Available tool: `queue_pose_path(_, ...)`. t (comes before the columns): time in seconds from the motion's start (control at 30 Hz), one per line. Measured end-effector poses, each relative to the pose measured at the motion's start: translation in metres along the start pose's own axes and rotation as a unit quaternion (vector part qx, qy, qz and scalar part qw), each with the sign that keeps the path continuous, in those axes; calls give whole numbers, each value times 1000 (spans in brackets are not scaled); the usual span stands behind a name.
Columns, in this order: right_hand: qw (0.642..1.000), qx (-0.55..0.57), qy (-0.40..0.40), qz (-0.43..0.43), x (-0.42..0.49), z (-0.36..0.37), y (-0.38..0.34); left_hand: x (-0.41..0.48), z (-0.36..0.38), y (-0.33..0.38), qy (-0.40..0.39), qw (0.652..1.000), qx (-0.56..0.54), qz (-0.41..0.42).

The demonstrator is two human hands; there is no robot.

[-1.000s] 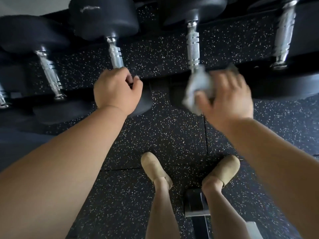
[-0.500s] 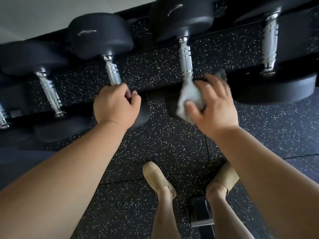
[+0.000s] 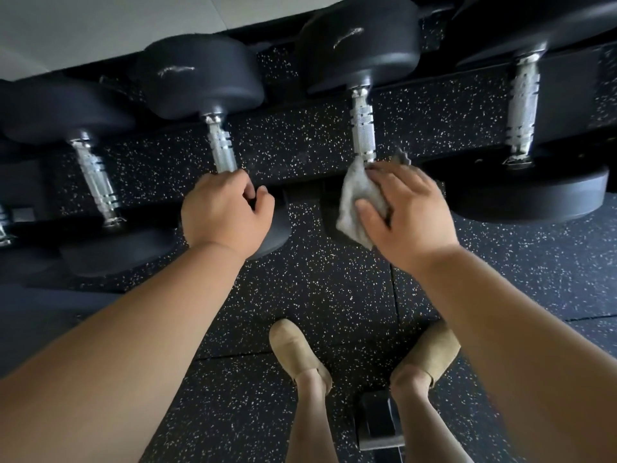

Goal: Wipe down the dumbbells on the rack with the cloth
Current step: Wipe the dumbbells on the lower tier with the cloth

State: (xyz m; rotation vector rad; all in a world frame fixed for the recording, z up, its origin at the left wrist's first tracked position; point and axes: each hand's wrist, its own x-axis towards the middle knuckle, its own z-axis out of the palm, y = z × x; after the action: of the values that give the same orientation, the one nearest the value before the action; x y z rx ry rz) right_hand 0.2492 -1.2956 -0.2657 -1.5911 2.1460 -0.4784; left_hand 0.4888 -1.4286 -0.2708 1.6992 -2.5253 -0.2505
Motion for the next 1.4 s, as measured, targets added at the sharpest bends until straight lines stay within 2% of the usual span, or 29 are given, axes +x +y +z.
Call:
queue_pose_path(0.07,994,67,-5,85,14,-8,4,0,1,-1,-2,1000,5,5)
queue_pose_path(0.17,959,138,14,247,48,-23,-2,0,1,-2,-5,1000,9,3)
queue_pose_path(0.2,945,176,40,274,61,-25,-5,0,0,-2,-5,1000,8,1)
queue_pose_path(0.27,933,231,64,268,83,-29,-15,0,0,-1,-4,1000,8,-2)
queue_pose_path(0.33,945,211,-21,248,93,-24,-27,0,1,-1,-8,1000,14,-2)
queue_pose_path(0.4,939,95,-182,276,92,-14,-32,0,1,-2,-11,1000,18,-2)
queue_pose_path(0.47,908,5,-250,338,92,-10,-31,1,1,-2,-12,1000,17,0)
queue_pose_path(0.5,896,9,-277,346,91,-15,-35,1,1,-2,-13,1000,15,1)
queue_pose_path(0.53,903,6,-303,305,93,-17,-34,1,0,-2,-13,1000,13,1)
queue_pose_path(0.6,919,-53,-295,254,100,-23,-36,1,-1,-1,-16,1000,14,0)
queue_pose_path(0.67,936,33,-239,258,107,-17,-32,1,-1,-1,-21,1000,17,2)
queue_pose_path(0.7,941,105,-174,270,111,-14,-29,1,-1,-1,-20,1000,16,4)
queue_pose_path(0.77,944,168,-77,274,120,-9,-28,1,-1,-1,-13,1000,16,6)
queue_pose_path(0.83,943,194,-41,268,125,-3,-27,2,-1,-1,-11,1000,15,4)
queue_pose_path(0.9,942,190,-76,265,120,-6,-22,2,0,-1,-15,1000,15,0)
queue_pose_path(1.03,939,31,-281,198,99,-20,-2,1,-1,-1,-16,1000,16,2)
queue_pose_path(1.1,938,-12,-296,181,101,-24,-7,0,-2,-1,-15,1000,14,4)
queue_pose_path(1.17,953,11,-218,210,114,-19,-15,1,-1,-1,-16,1000,16,6)
queue_pose_path(1.27,952,145,-25,270,132,-13,-25,1,1,-2,-18,1000,16,5)
queue_pose_path(1.3,953,149,-4,262,130,-12,-27,1,1,-2,-18,1000,15,6)
queue_pose_path(1.4,978,102,-7,182,91,-17,-35,1,0,-4,-19,1000,12,11)
